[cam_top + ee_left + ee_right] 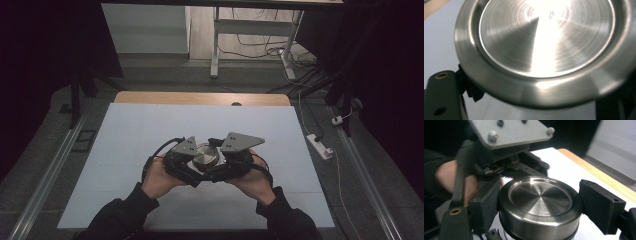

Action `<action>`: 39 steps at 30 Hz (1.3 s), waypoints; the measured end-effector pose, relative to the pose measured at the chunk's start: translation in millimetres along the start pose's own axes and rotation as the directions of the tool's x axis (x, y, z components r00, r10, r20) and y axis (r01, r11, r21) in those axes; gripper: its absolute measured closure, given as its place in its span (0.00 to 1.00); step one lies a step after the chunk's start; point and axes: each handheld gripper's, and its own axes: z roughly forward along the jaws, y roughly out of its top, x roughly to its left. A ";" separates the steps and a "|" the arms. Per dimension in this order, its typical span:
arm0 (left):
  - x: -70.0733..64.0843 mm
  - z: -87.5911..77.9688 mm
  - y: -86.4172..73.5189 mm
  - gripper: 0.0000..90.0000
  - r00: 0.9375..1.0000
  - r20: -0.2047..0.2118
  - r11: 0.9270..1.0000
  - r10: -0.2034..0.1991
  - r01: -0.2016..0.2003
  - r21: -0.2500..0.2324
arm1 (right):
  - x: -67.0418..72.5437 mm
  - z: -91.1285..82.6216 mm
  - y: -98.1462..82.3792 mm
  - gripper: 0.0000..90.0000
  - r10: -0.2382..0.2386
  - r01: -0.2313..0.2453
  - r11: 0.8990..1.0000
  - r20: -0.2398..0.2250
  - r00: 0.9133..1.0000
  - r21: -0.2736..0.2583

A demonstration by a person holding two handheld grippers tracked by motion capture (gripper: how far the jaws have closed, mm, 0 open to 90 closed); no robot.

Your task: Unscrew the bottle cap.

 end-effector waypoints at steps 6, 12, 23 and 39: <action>-1.8 -0.5 1.7 0.17 0.997 0.070 0.999 0.035 -0.036 0.007 | -16.5 -7.5 -4.7 0.21 -0.015 0.010 1.000 -0.200 0.980 -0.023; -2.8 2.8 1.7 0.17 0.999 0.036 0.999 0.025 -0.025 0.023 | -19.5 -9.2 -2.7 0.19 0.026 -0.023 1.000 -0.208 0.978 0.019; -2.1 1.9 1.8 0.17 0.998 -0.061 0.999 -0.018 0.020 0.031 | 0.4 2.5 1.8 0.22 0.031 -0.032 0.998 0.022 0.999 0.056; 0.1 -4.2 1.7 0.17 1.000 -0.016 1.000 0.005 -0.005 0.002 | -17.6 -24.4 6.4 0.22 0.064 -0.071 0.994 -0.080 0.995 -0.082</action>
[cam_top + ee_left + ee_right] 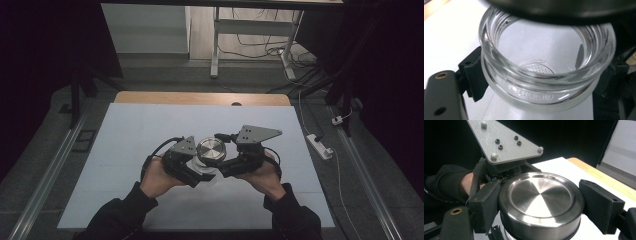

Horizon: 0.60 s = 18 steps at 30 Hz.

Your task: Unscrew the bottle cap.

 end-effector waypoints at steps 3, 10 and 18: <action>3.4 -3.4 -1.9 0.17 0.999 -0.020 0.999 -0.034 0.034 -0.015 | -0.2 -1.8 0.7 0.22 0.000 0.000 1.000 0.009 1.000 0.003; 11.3 -10.2 -7.3 0.17 0.996 -0.060 0.997 -0.072 0.070 -0.035 | -3.9 -3.9 -2.6 0.22 0.020 -0.020 1.000 0.030 0.999 0.012; 16.6 -11.2 -11.6 0.17 0.992 -0.091 0.996 -0.082 0.079 -0.036 | 1.9 -5.7 -4.7 0.22 -0.001 0.001 1.000 0.025 1.000 0.010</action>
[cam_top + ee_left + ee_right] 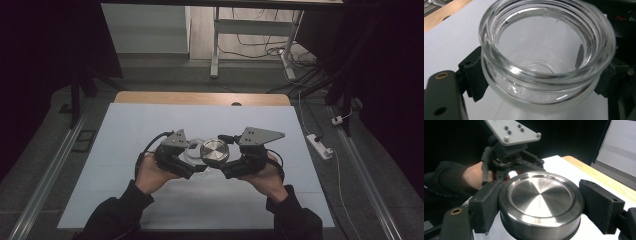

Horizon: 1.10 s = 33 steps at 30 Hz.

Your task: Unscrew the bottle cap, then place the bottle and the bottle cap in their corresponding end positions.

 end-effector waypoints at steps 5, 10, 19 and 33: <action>0.9 0.6 -1.0 0.17 1.000 -0.013 1.000 -0.003 0.003 0.000 | 6.3 -1.0 -2.0 0.22 -0.009 0.009 1.000 -0.007 1.000 0.001; 3.8 -0.2 -2.4 0.17 1.000 -0.025 1.000 -0.005 0.005 -0.002 | 10.0 0.3 -7.0 0.22 -0.005 0.006 1.000 -0.019 1.000 0.011; 6.8 -0.3 -3.2 0.17 0.999 -0.038 1.000 -0.008 0.007 -0.008 | 16.2 2.0 -11.5 0.22 -0.009 0.010 1.000 -0.035 0.999 0.009; 14.7 -1.9 -2.9 0.17 0.998 -0.066 1.000 -0.016 0.014 -0.020 | 19.4 2.3 -17.9 0.22 0.009 -0.008 1.000 -0.046 0.999 0.021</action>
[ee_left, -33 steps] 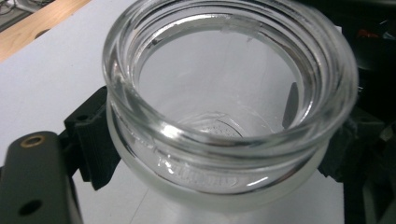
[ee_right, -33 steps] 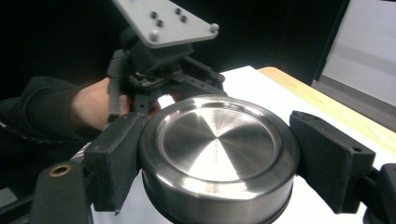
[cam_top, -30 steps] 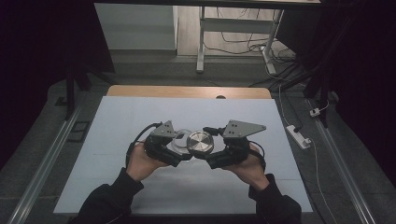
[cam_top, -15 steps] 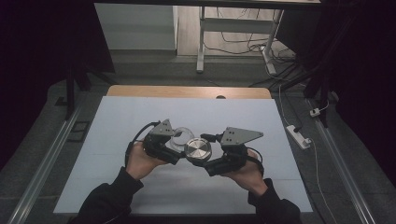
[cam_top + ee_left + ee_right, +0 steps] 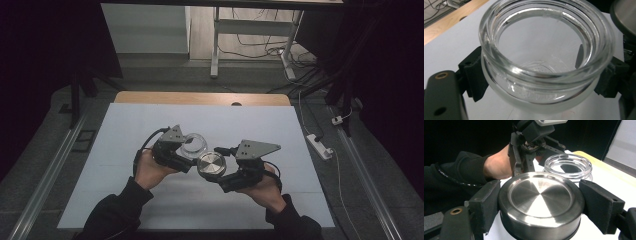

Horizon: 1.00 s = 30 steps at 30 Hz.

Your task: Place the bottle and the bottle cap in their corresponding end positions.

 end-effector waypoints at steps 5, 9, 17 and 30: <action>0.5 -0.6 2.1 0.17 1.000 0.000 1.000 0.000 0.000 -0.008 | 2.7 -0.8 -0.9 0.22 -0.002 0.002 1.000 0.001 1.000 -0.009; -1.0 0.8 3.6 0.17 1.000 0.001 1.000 0.007 -0.007 -0.007 | 5.4 -1.0 -1.7 0.22 -0.010 0.010 1.000 -0.001 1.000 -0.012; -7.2 5.2 6.0 0.17 0.998 -0.013 0.998 0.062 -0.061 0.031 | 8.5 -1.0 -3.5 0.22 -0.022 0.022 1.000 0.003 1.000 -0.007; -34.0 20.3 12.5 0.17 0.963 -0.041 0.954 0.265 -0.256 0.154 | 13.0 0.9 -3.2 0.22 -0.041 0.041 0.999 0.009 0.999 -0.015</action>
